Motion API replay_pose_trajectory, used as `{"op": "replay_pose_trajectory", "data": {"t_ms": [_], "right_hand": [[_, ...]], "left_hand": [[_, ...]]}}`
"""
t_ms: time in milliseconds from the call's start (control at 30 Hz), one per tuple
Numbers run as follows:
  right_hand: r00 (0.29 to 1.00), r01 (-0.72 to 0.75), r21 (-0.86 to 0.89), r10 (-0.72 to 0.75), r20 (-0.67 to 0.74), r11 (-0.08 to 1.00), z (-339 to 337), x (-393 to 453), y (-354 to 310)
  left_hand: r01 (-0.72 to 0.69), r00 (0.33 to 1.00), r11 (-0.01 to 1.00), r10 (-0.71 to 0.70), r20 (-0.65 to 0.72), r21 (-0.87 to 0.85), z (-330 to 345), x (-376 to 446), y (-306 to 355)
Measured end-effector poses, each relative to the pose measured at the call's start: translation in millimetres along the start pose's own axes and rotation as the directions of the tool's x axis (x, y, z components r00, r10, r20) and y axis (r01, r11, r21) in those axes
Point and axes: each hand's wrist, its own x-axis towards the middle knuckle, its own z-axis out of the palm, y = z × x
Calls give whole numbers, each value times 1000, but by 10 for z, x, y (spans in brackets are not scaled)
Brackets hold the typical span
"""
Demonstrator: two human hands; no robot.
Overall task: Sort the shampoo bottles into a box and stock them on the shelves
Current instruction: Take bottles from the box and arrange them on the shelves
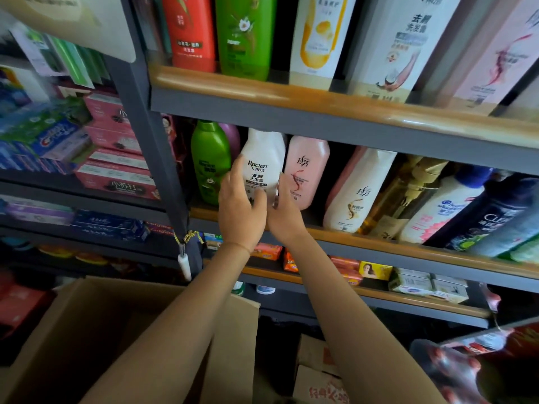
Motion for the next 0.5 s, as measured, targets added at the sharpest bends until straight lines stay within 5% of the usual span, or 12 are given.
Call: {"op": "replay_pose_trajectory", "data": {"t_ms": [333,500], "right_hand": [[1000,-2,-57,1,-14,998,134,99,96],[989,13,-115,-30,-142,993,-83,-51,-68]], "left_hand": [[27,995,987,-12,95,-157,-63,17,-109],[3,1000,995,-6,-27,-99,-21,-44,-74]]}}
